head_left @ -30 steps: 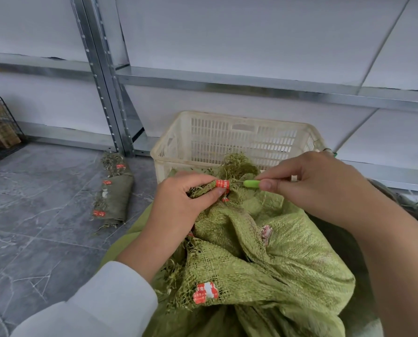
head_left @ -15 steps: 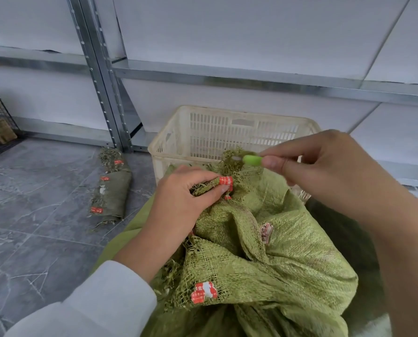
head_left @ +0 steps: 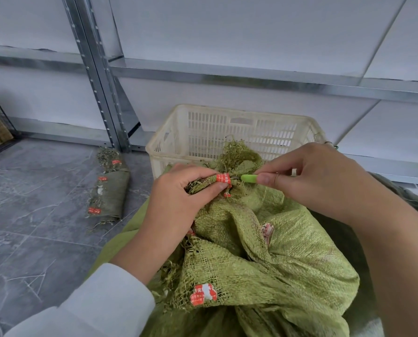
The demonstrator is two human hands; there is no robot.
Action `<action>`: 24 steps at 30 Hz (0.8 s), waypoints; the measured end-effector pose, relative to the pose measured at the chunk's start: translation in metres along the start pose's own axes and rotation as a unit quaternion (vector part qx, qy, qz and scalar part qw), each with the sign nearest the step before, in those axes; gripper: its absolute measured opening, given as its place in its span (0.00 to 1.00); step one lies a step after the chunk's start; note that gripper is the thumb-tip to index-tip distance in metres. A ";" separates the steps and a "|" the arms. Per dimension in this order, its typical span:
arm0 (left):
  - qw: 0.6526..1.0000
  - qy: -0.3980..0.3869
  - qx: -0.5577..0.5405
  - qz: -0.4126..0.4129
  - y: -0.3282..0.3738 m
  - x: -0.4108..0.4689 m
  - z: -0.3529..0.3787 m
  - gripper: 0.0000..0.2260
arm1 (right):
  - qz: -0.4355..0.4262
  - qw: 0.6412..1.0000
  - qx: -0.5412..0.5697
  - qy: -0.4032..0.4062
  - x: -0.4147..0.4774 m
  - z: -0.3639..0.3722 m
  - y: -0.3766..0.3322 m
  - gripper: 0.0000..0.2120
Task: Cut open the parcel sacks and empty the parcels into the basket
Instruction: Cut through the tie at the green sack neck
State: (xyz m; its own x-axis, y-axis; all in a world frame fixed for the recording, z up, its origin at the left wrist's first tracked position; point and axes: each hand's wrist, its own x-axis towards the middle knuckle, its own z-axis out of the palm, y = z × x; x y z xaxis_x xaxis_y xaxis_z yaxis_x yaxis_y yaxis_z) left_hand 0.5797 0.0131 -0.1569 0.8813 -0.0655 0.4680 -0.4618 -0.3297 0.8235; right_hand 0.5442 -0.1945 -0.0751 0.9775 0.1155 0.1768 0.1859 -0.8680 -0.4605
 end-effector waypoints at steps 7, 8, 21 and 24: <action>0.999 -0.002 -0.039 -0.018 0.003 -0.001 0.002 0.06 | 0.002 1.000 0.009 0.008 -0.001 -0.001 0.000 0.06; 0.998 -0.003 -0.050 -0.024 0.004 -0.001 0.002 0.06 | 0.002 1.000 0.010 0.008 -0.001 0.000 -0.001 0.05; 0.998 -0.021 0.049 0.046 0.006 0.001 0.001 0.05 | -0.017 0.997 -0.071 0.041 0.002 0.007 -0.007 0.04; 0.997 -0.044 0.045 0.041 0.005 0.002 0.000 0.04 | -0.020 0.998 -0.060 0.003 0.002 0.006 -0.006 0.06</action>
State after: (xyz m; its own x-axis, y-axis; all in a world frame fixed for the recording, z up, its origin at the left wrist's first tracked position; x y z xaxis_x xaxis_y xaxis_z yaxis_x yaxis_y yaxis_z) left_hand 0.5788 0.0113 -0.1518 0.8483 -0.1771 0.4989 -0.5250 -0.4034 0.7494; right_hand 0.5460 -0.1861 -0.0777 0.9687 0.1490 0.1984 0.2115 -0.9142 -0.3458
